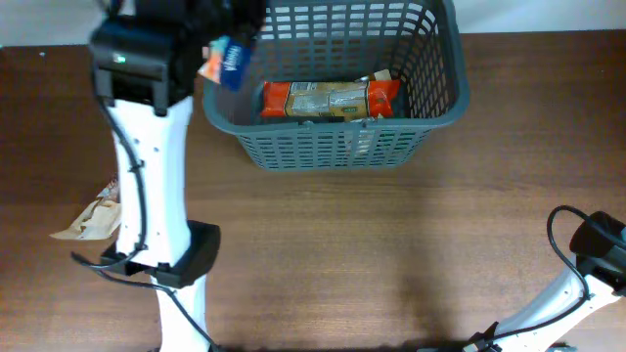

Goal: Pack container
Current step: 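Lift the tissue pack and carry it over the basket with the left gripper, then lower the tissue pack into the basket and open the left gripper, then withdraw the left gripper and move it toward the brown paper pouch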

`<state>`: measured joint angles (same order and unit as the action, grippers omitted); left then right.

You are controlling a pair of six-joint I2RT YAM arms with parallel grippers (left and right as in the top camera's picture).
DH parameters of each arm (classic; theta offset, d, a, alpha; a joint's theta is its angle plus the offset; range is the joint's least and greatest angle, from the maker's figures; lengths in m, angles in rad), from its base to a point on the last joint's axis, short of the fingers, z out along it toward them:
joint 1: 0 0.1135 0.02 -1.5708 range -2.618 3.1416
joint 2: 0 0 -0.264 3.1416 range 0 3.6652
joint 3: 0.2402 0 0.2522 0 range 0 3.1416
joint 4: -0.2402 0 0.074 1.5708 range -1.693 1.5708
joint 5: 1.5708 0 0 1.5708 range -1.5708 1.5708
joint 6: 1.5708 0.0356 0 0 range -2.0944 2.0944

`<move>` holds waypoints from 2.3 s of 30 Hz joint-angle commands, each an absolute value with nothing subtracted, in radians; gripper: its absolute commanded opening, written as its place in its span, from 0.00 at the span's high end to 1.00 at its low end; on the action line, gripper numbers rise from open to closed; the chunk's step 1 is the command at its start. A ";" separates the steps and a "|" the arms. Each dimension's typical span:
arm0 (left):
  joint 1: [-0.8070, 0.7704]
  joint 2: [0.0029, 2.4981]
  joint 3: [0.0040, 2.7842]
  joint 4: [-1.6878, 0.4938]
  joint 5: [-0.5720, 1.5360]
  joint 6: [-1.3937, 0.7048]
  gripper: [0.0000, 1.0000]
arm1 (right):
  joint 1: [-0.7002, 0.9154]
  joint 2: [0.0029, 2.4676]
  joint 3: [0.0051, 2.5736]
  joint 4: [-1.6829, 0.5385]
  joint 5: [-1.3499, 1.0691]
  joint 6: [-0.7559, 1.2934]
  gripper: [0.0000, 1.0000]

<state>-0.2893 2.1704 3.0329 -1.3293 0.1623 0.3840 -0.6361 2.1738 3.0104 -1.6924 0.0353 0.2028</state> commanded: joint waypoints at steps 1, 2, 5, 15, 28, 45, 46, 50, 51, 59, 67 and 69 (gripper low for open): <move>-0.340 2.158 3.044 -1.319 0.262 0.538 0.98 | -0.635 2.149 3.009 -1.698 0.030 0.204 0.01; -0.351 2.160 3.043 -1.322 0.275 0.557 0.98 | -0.635 2.149 3.009 -1.698 0.030 0.204 0.01; -0.367 2.176 3.043 -1.336 0.315 0.601 0.98 | -0.635 2.149 3.009 -1.698 0.030 0.204 0.01; -0.364 2.357 3.043 -1.336 0.327 0.622 0.98 | -0.635 2.149 3.009 -1.698 0.030 0.204 0.01; -0.364 2.508 3.038 -1.350 0.326 0.621 0.95 | -0.635 2.149 3.009 -1.698 0.030 0.204 0.01; -0.340 2.510 2.942 -1.379 0.326 0.621 0.49 | -0.635 2.149 3.009 -1.698 0.030 0.204 0.01; -0.336 2.509 2.942 -1.379 0.326 0.617 0.48 | -0.635 2.149 3.009 -1.698 0.030 0.204 0.01; -0.312 2.481 2.942 -1.378 0.326 0.595 0.48 | -0.635 2.149 3.009 -1.698 0.030 0.204 0.01; -0.307 2.469 2.942 -1.379 0.326 0.595 0.48 | -0.635 2.149 3.009 -1.698 0.030 0.204 0.01; -0.237 2.284 2.942 -1.391 0.326 0.579 0.37 | -0.635 2.149 3.009 -1.698 0.030 0.204 0.01; -0.140 2.076 2.942 -1.462 0.326 0.572 0.01 | -0.635 2.149 3.009 -1.698 0.030 0.204 0.01; -0.118 2.036 2.942 -1.462 0.325 0.572 0.00 | -0.635 2.149 3.009 -1.698 0.030 0.204 0.01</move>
<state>-0.1467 2.0865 2.9376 -1.4551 0.3077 0.5789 -0.6361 2.1738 3.0104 -1.6924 0.0349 0.2024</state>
